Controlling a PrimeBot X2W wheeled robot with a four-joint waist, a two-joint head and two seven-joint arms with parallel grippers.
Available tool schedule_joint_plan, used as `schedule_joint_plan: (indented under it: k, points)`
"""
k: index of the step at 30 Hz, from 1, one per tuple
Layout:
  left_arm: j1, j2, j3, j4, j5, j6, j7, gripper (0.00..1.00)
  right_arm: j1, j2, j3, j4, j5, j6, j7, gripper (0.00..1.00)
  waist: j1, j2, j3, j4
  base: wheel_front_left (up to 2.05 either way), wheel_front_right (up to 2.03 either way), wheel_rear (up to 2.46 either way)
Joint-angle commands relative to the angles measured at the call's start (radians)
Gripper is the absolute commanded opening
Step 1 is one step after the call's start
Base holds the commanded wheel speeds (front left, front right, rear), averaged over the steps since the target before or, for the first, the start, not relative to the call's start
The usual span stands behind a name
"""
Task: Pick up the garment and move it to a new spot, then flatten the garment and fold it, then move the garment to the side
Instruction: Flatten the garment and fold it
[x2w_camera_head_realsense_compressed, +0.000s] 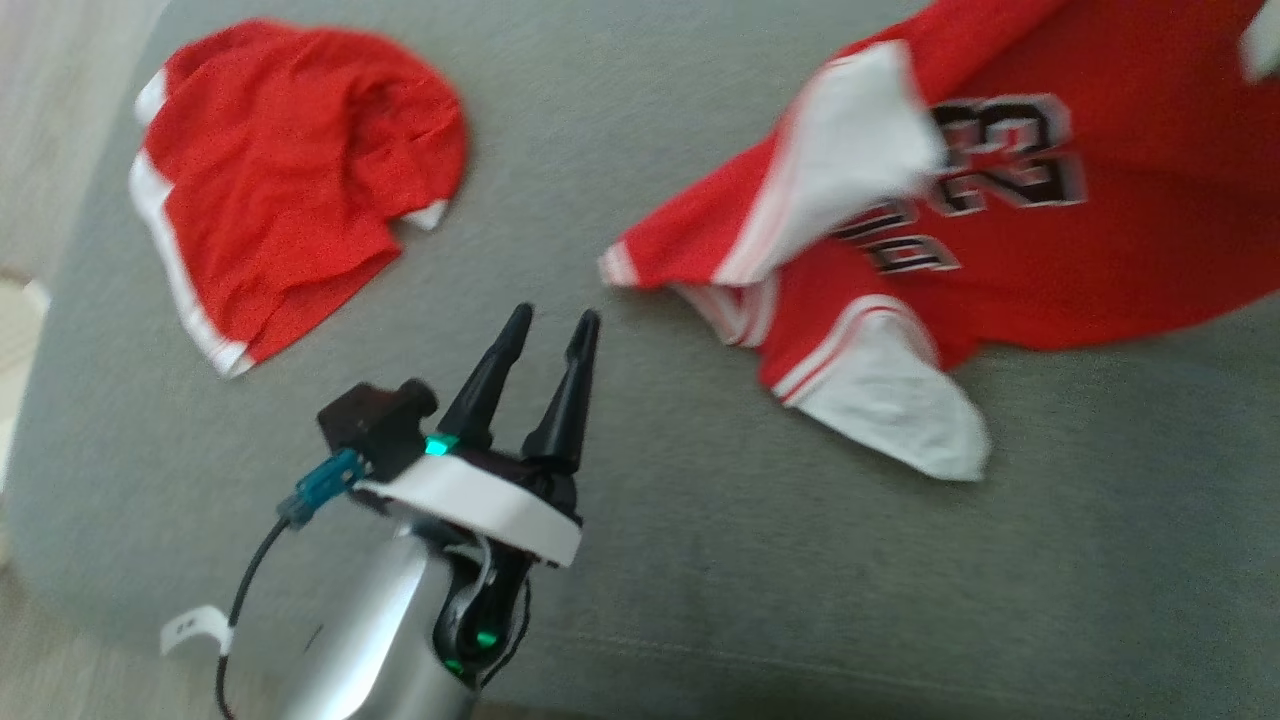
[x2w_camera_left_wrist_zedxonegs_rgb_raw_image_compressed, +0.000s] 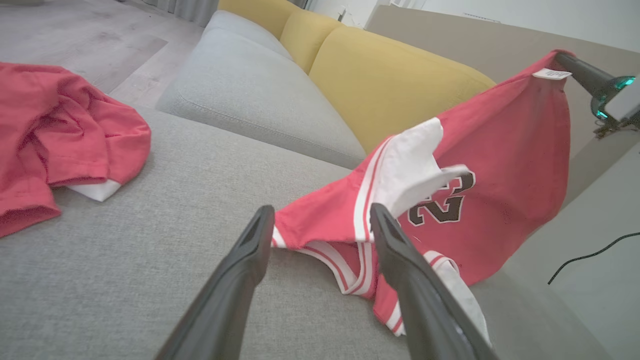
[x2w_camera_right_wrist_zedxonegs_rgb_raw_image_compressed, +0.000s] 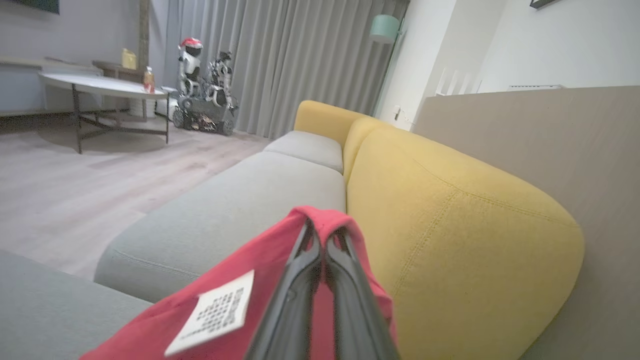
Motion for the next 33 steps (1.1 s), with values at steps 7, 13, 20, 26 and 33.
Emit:
schedule_joint_plan:
  k: [7, 13, 20, 26, 33]
  points:
    - [-0.079, 0.007, -0.022, -0.058, -0.045, 0.019, -0.006, 1.0, -0.291, -0.119, 0.031, 0.259, -0.083, -0.001, 0.036, 1.0, -0.0001, 0.0, 0.143, 0.19, 0.0, 0.0, 0.0]
    - [-0.078, 0.007, -0.018, -0.062, -0.049, 0.03, -0.006, 1.0, -0.329, -0.118, -0.012, 0.43, -0.178, -0.001, 0.002, 1.0, -0.0001, 0.0, 0.144, 0.195, 0.0, 0.0, 0.0]
    - [-0.081, 0.007, 0.01, -0.057, -0.029, 0.03, -0.006, 1.0, -0.281, -0.067, -0.041, 0.52, -0.185, -0.001, -0.099, 1.0, -0.0001, 0.0, 0.105, 0.129, 0.0, 0.0, 0.0]
    - [-0.073, 0.007, 0.037, -0.046, -0.011, 0.026, -0.006, 1.0, -0.201, 0.007, -0.058, 0.551, -0.116, -0.001, -0.255, 1.0, -0.0001, 0.0, 0.031, 0.048, 0.0, 0.0, 0.0]
    - [-0.03, 0.007, 0.055, -0.028, -0.003, 0.022, -0.006, 1.0, -0.024, 0.087, -0.018, 0.488, 0.008, -0.001, -0.349, 1.0, -0.0001, 0.0, -0.063, -0.042, 0.0, 0.0, 0.0]
